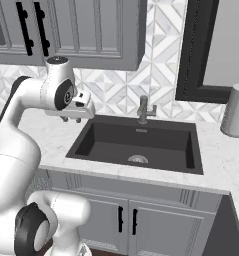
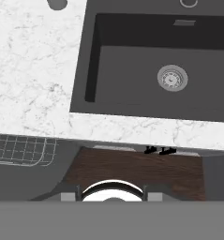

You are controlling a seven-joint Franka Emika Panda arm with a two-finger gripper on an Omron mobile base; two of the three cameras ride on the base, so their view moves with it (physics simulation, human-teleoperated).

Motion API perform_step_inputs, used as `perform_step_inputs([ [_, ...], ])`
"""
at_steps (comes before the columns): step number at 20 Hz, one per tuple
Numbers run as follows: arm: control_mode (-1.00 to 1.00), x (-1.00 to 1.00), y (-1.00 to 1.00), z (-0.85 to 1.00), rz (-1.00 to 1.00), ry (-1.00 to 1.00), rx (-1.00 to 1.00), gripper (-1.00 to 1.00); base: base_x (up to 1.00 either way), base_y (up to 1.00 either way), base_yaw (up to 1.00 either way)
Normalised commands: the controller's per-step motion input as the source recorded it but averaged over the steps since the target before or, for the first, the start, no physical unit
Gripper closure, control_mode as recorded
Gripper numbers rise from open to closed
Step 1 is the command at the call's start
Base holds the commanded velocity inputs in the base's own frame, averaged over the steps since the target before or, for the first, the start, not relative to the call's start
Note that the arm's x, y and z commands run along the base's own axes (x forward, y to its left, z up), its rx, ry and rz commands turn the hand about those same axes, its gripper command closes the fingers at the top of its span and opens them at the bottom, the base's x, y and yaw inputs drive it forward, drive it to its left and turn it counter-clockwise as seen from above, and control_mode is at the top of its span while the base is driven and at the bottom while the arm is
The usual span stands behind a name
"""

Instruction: Pick up the cup and bowl from the counter, place them in the dishwasher, and close the dishwasher door.

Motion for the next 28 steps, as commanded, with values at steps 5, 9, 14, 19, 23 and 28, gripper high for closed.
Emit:
perform_step_inputs([
  [5, -1.00, -0.29, 0.22, -0.02, 0.00, 0.00, 0.04, -1.00, 0.00, 0.00, 0.00],
  [9, -1.00, -0.51, 0.83, -0.31, 0.04, 0.01, 0.15, -1.00, 0.00, 0.00, 0.00],
  [14, -1.00, -0.34, 0.99, -0.41, 0.04, 0.00, 0.06, -1.00, 0.00, 0.00, 0.00],
  [19, -1.00, -0.03, 0.96, -0.22, 0.01, 0.01, 0.00, -1.00, 0.00, 0.00, 0.00],
  [23, -1.00, 0.00, 0.90, -0.21, 0.00, 0.00, 0.00, -1.00, 0.00, 0.00, 0.00],
  [28, -1.00, -0.01, 0.60, -0.54, 0.00, -0.05, 0.07, -1.00, 0.00, 0.00, 0.00],
])
